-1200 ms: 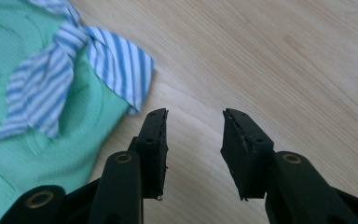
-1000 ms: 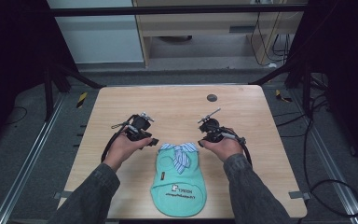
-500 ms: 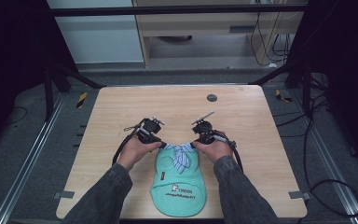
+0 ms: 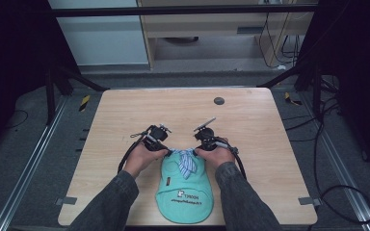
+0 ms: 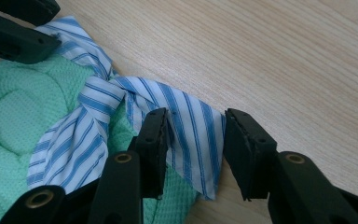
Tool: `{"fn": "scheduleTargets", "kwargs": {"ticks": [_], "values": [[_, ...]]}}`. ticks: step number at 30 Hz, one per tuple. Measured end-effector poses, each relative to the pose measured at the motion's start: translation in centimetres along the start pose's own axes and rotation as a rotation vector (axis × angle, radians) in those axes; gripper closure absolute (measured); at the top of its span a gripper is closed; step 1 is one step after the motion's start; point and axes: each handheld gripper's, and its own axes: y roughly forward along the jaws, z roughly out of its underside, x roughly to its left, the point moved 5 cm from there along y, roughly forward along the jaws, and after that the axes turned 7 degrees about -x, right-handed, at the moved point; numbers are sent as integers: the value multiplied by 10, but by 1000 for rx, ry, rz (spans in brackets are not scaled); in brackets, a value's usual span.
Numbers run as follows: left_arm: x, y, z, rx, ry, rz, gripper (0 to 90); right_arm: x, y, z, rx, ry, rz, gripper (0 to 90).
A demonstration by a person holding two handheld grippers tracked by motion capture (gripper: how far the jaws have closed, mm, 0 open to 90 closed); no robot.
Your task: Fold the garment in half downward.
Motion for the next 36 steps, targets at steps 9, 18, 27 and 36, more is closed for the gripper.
{"fn": "scheduleTargets", "kwargs": {"ticks": [9,18,27,36], "values": [[0,3,2,2,0,3,688,1,2,1,3,-21,14,584],[-3,4,3,-11,23,9,765,6,3,2,4,-63,19,680],[-6,5,4,-22,63,24,847,12,2,2,-6,-118,2,812],[-9,-8,-5,-59,93,8,859,11,-9,4,-85,-140,22,820]]}}
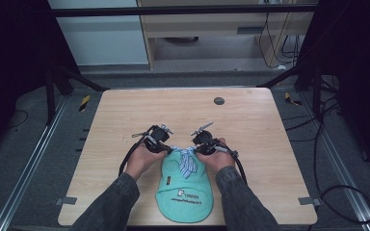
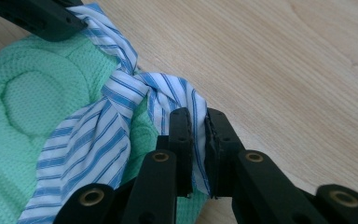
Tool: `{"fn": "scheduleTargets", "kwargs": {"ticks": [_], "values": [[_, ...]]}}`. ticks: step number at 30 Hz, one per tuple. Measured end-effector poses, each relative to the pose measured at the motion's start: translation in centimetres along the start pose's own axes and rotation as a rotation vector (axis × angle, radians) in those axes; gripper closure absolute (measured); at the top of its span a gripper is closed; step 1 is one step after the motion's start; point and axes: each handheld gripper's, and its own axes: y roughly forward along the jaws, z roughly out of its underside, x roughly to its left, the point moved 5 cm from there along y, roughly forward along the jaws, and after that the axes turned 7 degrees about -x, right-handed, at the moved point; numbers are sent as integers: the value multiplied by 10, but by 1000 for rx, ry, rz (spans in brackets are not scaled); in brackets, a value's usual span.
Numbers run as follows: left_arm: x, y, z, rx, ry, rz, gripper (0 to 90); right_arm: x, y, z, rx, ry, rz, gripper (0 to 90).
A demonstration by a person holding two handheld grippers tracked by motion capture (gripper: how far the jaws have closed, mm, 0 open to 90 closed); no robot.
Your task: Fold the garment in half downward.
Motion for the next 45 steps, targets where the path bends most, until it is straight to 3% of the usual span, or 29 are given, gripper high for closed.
{"fn": "scheduleTargets", "kwargs": {"ticks": [17,33,45], "values": [[-13,-41,-29,-79,72,-22,863,-3,-50,-19,-96,-32,-4,819],[-16,-59,-50,-103,132,-29,865,-12,-75,-33,-127,-78,4,821],[-14,-68,-52,-116,149,-27,864,-9,-80,-42,-132,-134,10,824]]}}
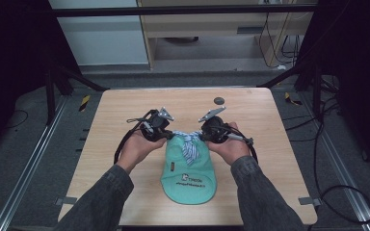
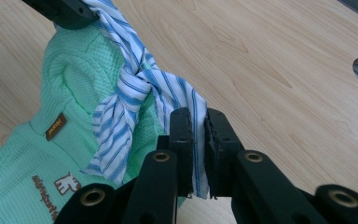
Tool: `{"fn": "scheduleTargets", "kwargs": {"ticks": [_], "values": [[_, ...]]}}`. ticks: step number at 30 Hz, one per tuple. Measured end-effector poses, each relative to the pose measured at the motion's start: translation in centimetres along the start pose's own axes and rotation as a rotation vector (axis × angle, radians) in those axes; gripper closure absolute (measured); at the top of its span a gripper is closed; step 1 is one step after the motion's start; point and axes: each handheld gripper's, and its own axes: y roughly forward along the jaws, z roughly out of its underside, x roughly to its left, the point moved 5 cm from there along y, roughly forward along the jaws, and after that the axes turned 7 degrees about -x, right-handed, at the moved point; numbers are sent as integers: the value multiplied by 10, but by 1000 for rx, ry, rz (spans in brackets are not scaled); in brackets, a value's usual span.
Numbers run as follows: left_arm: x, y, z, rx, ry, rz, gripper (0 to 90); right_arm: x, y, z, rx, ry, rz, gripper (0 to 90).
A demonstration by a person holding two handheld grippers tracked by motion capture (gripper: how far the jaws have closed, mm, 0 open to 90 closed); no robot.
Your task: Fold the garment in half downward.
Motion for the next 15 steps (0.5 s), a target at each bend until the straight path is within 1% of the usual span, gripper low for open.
{"fn": "scheduleTargets", "kwargs": {"ticks": [4,8,11,15], "values": [[1,-1,0,5,5,-2,864,1,0,-2,2,-8,-1,824],[1,-2,0,10,11,10,864,2,-2,-3,6,-28,-3,824],[1,-3,0,11,18,11,864,2,-2,-4,10,-34,-4,824],[3,-3,-2,8,17,11,864,1,-3,-6,9,-35,-4,824]]}}
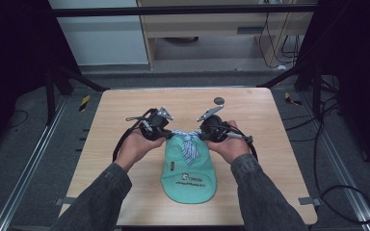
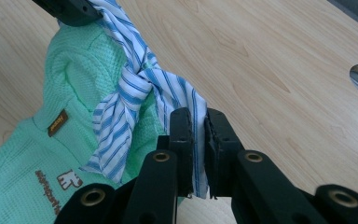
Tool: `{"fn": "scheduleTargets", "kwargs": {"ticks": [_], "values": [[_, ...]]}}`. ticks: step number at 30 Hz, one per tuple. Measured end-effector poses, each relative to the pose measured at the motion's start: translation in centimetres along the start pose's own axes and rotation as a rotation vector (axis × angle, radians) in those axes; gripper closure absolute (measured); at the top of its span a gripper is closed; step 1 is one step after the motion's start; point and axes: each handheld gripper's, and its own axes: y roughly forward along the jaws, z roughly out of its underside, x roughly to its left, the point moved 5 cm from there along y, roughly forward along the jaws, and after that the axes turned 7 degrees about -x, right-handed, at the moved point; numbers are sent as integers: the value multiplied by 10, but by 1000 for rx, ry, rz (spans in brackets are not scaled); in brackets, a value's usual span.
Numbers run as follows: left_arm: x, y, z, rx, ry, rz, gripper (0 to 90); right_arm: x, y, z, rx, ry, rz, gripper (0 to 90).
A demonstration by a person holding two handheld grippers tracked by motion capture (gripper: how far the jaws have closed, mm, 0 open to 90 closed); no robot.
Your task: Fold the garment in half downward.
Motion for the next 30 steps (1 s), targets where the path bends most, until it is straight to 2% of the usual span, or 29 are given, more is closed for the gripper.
{"fn": "scheduleTargets", "kwargs": {"ticks": [17,30], "values": [[4,-10,-9,-26,9,-7,864,-3,-9,-13,-24,-10,8,822],[11,-19,-24,-38,32,-37,864,-7,-17,-27,-47,-21,28,822]]}}
